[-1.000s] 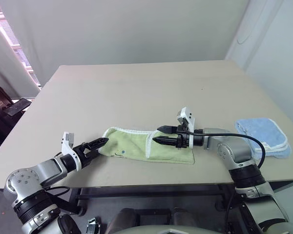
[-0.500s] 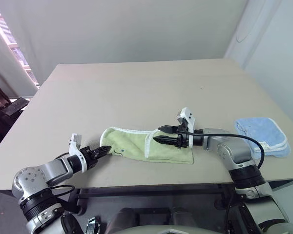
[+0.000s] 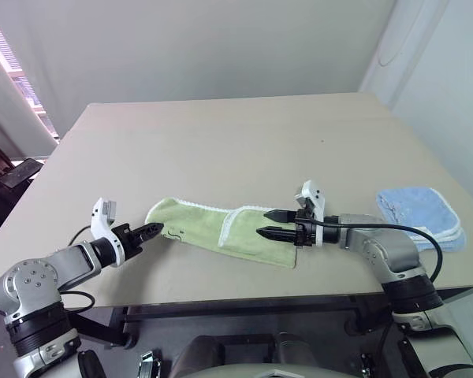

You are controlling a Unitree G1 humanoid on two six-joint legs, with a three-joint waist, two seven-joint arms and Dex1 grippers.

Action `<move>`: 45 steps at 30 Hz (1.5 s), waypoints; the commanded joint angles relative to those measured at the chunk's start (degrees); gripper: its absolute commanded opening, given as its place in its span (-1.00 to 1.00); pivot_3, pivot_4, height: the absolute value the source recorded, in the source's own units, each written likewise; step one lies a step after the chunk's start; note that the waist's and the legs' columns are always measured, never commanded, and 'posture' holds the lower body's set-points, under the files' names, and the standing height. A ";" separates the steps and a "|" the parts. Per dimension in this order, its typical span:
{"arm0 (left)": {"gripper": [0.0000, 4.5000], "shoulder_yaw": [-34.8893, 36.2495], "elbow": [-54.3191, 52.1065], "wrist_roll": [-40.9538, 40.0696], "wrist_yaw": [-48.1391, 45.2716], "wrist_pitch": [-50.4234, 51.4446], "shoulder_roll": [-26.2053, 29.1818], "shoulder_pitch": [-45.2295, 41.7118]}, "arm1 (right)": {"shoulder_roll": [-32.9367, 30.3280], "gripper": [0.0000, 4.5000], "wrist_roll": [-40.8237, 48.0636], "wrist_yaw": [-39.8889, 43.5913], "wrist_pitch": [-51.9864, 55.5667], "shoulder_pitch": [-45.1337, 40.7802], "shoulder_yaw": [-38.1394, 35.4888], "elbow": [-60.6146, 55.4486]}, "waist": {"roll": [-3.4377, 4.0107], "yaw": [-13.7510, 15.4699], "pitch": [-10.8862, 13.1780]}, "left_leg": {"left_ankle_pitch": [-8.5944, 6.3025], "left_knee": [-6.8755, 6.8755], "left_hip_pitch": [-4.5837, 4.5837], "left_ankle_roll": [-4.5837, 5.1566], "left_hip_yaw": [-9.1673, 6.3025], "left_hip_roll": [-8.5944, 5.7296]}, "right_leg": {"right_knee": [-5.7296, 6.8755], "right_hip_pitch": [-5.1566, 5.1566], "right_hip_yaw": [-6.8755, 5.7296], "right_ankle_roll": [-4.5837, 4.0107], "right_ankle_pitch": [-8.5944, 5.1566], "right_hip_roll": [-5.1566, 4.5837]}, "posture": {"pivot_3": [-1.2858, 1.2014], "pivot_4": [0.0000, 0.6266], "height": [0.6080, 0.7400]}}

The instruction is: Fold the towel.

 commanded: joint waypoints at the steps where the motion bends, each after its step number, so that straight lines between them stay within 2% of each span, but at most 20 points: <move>1: -0.99 -6.60 -4.98 0.29 -6.02 -3.44 4.99 -2.51 | -1.46 0.40 2.75 1.10 0.34 -0.25 -3.21 -3.40 | 0.00 0.00 0.00 | 0.00 -0.01 0.01 0.00 0.01 0.00 | 0.00 0.00 0.00 -0.01 0.00 0.00 | 0.03 -1.00 1.00; 5: -0.99 -13.39 -5.12 1.42 -11.46 -6.88 8.88 -6.69 | -2.49 0.40 2.71 0.80 0.47 0.27 -3.80 -3.78 | 0.00 0.05 0.00 | 0.05 -0.01 0.01 0.08 0.01 0.00 | -0.01 0.02 0.00 -0.02 -0.01 0.00 | 0.03 -1.00 1.00; 10: -0.99 -24.20 -2.28 4.94 -18.98 -11.51 11.16 -14.60 | -3.36 0.40 2.26 -0.91 0.24 1.47 -4.91 -3.60 | -0.01 0.07 0.01 | 0.10 -0.01 -0.02 0.18 0.05 -0.01 | -0.01 0.01 0.02 -0.01 0.00 0.00 | 0.03 -1.00 1.00; 16: -0.99 -33.13 3.33 7.36 -25.20 -14.06 7.16 -22.67 | -4.42 0.40 2.83 -2.85 0.79 4.01 -7.38 -5.56 | -0.02 0.08 0.02 | 0.11 0.01 -0.03 0.20 0.07 -0.01 | -0.02 0.02 0.03 0.06 0.04 0.01 | 0.03 -1.00 1.00; 18: -0.99 -38.18 4.15 9.60 -27.35 -15.95 4.77 -24.44 | -5.50 0.40 3.20 -3.77 1.12 5.73 -9.30 -6.57 | -0.03 0.09 0.02 | 0.11 0.01 -0.03 0.21 0.07 -0.01 | -0.02 0.01 0.04 0.15 0.08 0.01 | 0.03 -1.00 1.00; 24: -0.99 -47.58 4.17 14.20 -32.88 -19.73 1.79 -25.49 | -8.23 0.40 4.42 -5.55 2.56 10.46 -13.27 -10.20 | -0.08 -0.10 0.05 | 0.10 0.04 -0.03 0.24 0.10 -0.01 | -0.02 0.03 0.07 0.17 0.09 0.01 | 0.03 -1.00 1.00; 33: -0.99 -54.77 6.98 19.92 -37.45 -23.38 -1.52 -26.04 | -9.52 0.40 5.21 -8.10 3.58 14.95 -16.76 -12.08 | -0.10 0.15 0.06 | 0.09 0.28 -0.02 0.27 0.12 0.06 | 0.04 0.15 0.09 0.07 0.03 0.12 | 0.03 -1.00 1.00; 42: -0.99 -59.26 12.51 26.15 -37.77 -27.65 -7.87 -25.74 | -10.32 0.40 4.16 -9.02 2.92 15.95 -16.20 -11.08 | -0.11 0.11 0.07 | 0.04 0.65 -0.06 0.36 0.12 0.07 | 0.16 0.22 0.09 0.28 0.01 0.15 | 0.03 -1.00 1.00; 45: -0.64 -60.27 13.02 28.46 -37.66 -30.56 -8.70 -24.58 | -10.42 0.40 4.16 -9.02 2.90 16.32 -16.13 -11.36 | -0.11 0.15 0.07 | 0.03 0.74 -0.07 0.37 0.12 0.07 | 0.18 0.26 0.09 0.36 0.00 0.14 | 0.03 -1.00 1.00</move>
